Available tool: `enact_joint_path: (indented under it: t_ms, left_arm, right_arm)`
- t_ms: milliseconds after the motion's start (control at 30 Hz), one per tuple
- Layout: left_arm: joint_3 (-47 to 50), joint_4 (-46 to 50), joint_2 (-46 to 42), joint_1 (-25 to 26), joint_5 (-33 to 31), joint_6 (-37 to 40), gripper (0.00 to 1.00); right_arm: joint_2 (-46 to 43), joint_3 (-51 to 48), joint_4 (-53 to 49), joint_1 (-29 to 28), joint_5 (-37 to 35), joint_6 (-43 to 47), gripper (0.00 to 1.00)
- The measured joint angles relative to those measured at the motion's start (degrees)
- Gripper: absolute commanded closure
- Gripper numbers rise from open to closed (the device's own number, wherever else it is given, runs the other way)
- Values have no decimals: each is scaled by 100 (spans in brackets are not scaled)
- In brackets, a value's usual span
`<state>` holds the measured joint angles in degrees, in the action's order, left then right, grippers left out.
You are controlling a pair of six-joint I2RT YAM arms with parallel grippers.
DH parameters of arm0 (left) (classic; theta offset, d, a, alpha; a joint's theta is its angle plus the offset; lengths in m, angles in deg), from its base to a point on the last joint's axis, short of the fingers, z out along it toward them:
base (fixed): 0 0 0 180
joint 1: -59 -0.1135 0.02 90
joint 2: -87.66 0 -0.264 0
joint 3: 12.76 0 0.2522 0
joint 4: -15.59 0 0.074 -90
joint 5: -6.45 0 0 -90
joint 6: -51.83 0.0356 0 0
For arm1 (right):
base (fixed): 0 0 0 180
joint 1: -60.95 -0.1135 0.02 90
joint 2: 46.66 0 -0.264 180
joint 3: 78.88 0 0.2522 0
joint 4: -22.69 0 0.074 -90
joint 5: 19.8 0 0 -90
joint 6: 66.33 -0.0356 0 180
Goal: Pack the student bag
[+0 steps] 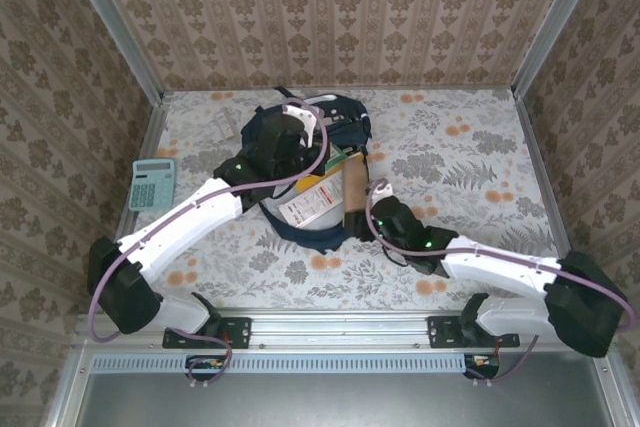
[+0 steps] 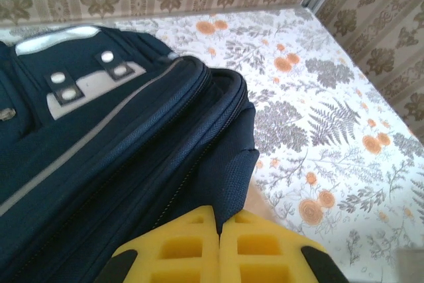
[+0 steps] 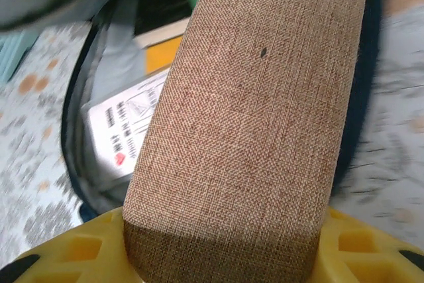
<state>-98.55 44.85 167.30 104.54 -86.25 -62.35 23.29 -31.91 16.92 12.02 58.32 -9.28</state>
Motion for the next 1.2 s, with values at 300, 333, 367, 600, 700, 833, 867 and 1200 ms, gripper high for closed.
enact_joint_path:
  t_ms: [300, 333, 367, 600, 700, 833, 867, 1200]
  left_arm:
    - [-382, 483, 0, 48, 28, 9, 96]
    - [-391, 520, 0, 57, 31, 17, 96]
    - [-407, 553, 0, 57, 31, 17, 96]
    - [-435, 590, 2, 68, 28, 17, 96]
    - [-437, 590, 2, 94, 13, 20, 96]
    - [-459, 590, 2, 105, -33, 20, 96]
    - [-468, 590, 2, 105, -39, 22, 96]
    - [-479, 599, 2, 131, -133, 42, 96]
  right_arm:
    - [1941, 1054, 922, -313, 776, 131, 53]
    - [2151, 1200, 1029, -337, 837, 129, 53]
    - [2304, 1311, 1113, -352, 898, 129, 53]
    - [3405, 2210, 1458, -411, 1110, 68, 52]
    - [3694, 2498, 1508, -411, 1086, 57, 50]
    - [4024, 2857, 1547, -363, 1060, -17, 32]
    - [4105, 2944, 1550, -352, 1062, -20, 24]
    - [4240, 3010, 1744, -315, 999, -20, 9]
